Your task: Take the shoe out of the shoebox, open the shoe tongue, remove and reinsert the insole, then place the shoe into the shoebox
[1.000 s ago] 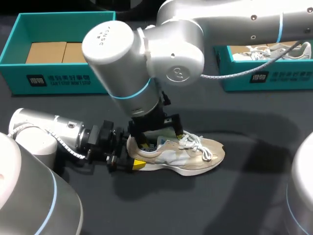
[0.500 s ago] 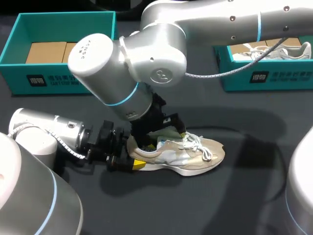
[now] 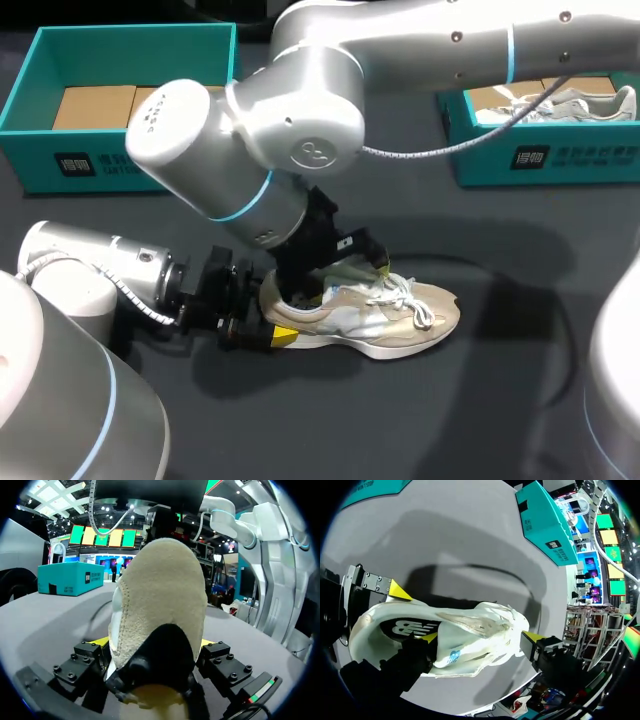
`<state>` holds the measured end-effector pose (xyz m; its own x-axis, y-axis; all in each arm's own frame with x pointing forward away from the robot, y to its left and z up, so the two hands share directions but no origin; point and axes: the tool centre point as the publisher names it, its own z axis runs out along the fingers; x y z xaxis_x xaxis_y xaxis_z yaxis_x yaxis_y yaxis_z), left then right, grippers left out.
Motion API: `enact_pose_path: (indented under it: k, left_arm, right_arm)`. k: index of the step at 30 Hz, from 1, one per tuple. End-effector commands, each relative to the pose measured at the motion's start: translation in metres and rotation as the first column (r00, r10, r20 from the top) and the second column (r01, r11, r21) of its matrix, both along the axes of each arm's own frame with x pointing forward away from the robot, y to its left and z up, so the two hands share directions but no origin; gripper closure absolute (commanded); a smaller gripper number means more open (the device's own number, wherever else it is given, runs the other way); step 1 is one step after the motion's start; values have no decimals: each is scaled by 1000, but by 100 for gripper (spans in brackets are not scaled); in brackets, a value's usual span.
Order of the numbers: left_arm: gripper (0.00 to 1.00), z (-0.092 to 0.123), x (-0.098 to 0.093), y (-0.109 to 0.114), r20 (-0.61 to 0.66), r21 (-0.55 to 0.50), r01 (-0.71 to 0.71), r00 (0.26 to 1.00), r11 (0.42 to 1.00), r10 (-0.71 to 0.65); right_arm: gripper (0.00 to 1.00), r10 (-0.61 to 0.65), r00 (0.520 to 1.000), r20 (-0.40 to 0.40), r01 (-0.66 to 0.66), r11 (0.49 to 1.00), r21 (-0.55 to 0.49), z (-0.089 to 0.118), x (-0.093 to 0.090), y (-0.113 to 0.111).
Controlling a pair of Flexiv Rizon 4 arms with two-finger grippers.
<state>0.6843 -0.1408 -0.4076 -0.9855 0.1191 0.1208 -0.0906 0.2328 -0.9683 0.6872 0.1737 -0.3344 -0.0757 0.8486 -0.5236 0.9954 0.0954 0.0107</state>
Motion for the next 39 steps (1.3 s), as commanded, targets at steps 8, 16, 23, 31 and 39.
enact_pose_path:
  k: [8,16,23,31,39]
  left_arm:
    - [100,-3,-1,2,0,0,-2,1000,1000,2]
    - [100,-3,-1,2,0,0,-2,1000,1000,2]
    - [100,-3,-1,2,0,0,-2,1000,1000,2]
    - [100,-3,-1,2,0,0,-2,1000,1000,2]
    - [100,-3,-1,2,0,0,-2,1000,1000,2]
  right_arm:
    - [0,-509,822,256,496,860,116,15,-5,-16]
    - [29,-533,824,189,512,845,154,11,-7,-18]
    - [42,-544,821,172,521,838,164,20,-11,-23]
    - [45,-516,854,69,501,850,160,20,-17,-7]
    - [50,-497,867,34,488,861,141,23,-24,-1]
